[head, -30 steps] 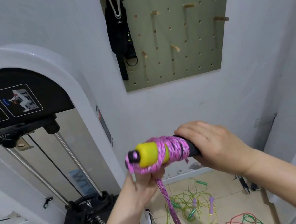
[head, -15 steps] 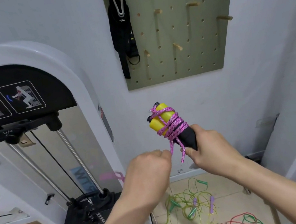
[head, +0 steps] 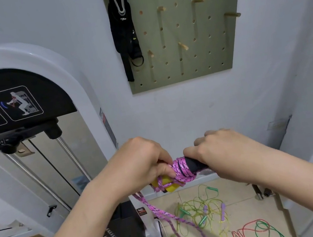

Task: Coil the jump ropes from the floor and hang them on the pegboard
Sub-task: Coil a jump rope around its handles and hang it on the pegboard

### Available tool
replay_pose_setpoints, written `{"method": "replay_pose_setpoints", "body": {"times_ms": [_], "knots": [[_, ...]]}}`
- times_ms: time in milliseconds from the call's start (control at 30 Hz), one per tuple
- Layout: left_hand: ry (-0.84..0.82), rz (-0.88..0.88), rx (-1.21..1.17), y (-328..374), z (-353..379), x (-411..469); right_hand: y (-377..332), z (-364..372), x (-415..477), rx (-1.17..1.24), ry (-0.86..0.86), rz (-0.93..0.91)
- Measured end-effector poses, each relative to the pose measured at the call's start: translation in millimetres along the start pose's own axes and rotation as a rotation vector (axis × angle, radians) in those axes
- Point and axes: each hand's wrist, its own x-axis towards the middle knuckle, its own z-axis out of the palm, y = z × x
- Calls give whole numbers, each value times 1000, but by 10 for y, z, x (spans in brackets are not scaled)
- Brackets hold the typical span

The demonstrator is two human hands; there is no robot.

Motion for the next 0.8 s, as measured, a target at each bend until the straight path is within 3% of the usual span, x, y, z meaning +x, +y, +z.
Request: {"method": "replay_pose_setpoints", "body": {"times_ms": [167, 300, 367, 433, 600, 800], "knots": [[-116, -132, -197, 29, -16, 25, -28, -111, -14, -106, 186, -208], [-309, -241, -746, -118, -15, -24, 33, 73, 29, 38, 279, -333], [-257, -261, -1078, -249, 106, -100, 43, 148, 50, 191, 292, -341], [-100, -314, -1296, -349, 258, -145, 54, 233, 73, 328, 377, -297], [131, -330, -1449, -333, 403, -153, -29, 583, 131, 424, 578, -194], [101, -360, -1271, -323, 382, -148, -178, 760, 132, 350, 750, -137]]}}
